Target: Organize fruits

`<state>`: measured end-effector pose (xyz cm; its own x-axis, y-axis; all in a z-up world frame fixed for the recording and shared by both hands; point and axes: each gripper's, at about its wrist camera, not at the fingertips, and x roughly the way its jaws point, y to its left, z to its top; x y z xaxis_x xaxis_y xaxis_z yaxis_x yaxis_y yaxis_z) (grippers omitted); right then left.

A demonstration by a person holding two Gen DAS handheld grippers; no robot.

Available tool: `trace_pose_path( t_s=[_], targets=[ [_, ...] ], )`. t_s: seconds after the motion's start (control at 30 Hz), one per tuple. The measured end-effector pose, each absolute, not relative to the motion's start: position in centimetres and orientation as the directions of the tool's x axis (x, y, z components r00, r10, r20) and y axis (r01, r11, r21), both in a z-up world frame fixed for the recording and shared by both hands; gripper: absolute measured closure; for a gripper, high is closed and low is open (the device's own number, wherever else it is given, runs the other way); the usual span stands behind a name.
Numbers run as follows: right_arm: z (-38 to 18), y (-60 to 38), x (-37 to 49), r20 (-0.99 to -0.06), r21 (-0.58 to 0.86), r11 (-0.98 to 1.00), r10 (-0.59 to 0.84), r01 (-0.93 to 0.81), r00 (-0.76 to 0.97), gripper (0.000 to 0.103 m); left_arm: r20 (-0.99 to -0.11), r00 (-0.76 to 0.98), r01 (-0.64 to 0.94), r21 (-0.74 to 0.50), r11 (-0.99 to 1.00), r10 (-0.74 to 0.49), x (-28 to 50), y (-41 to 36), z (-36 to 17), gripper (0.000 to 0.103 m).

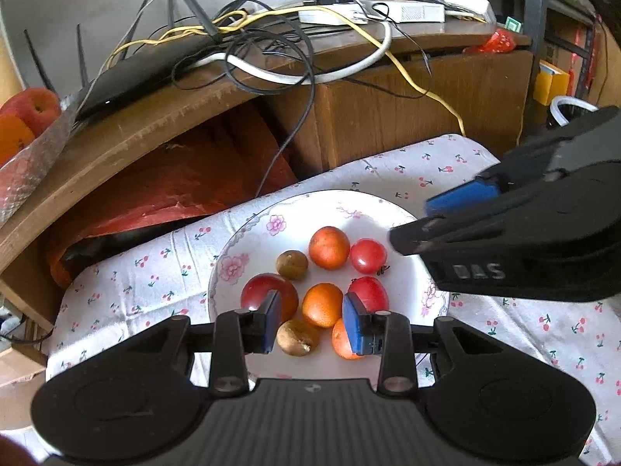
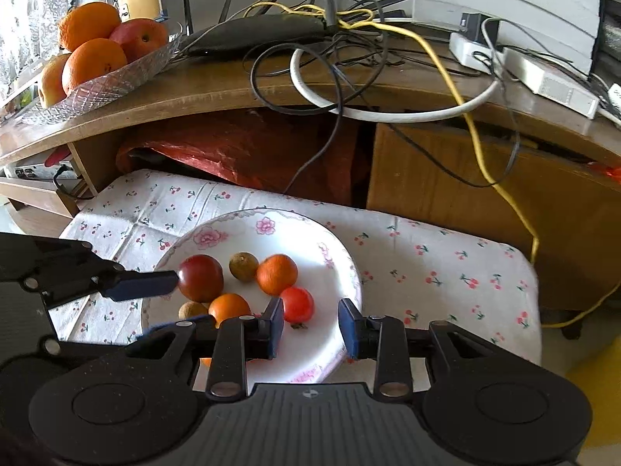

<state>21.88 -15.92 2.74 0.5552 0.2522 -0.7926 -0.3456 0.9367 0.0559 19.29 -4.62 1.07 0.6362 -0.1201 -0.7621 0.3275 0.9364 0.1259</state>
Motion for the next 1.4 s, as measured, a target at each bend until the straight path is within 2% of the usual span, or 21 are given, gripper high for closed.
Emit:
trace_pose_path(
  t_s=[0.27, 0.83, 1.4],
  targets=[
    [3.6, -16.4, 19.6, -0.8, 0.036, 0.945, 0.223, -0.325, 0.558, 0.075, -0.76, 0.641, 0.269, 0.09, 0.959, -0.109, 18.4, -3.6, 2.0, 0.059],
    [4.6, -16.3, 15.4, -0.803, 0.055, 0.957, 0.212, -0.285, 0.557, 0.073, -0.733, 0.677, 0.192, 0.085, 0.978, -0.069, 15.4, -3.0, 3.0, 0.032],
    [4.9, -16.6, 13.3, -0.798, 0.074, 0.969, 0.199, -0.235, 0.569, 0.069, -0.699, 0.715, 0.142, 0.124, 0.982, -0.015, 12.9, -3.0, 3.4, 0.013]
  ],
)
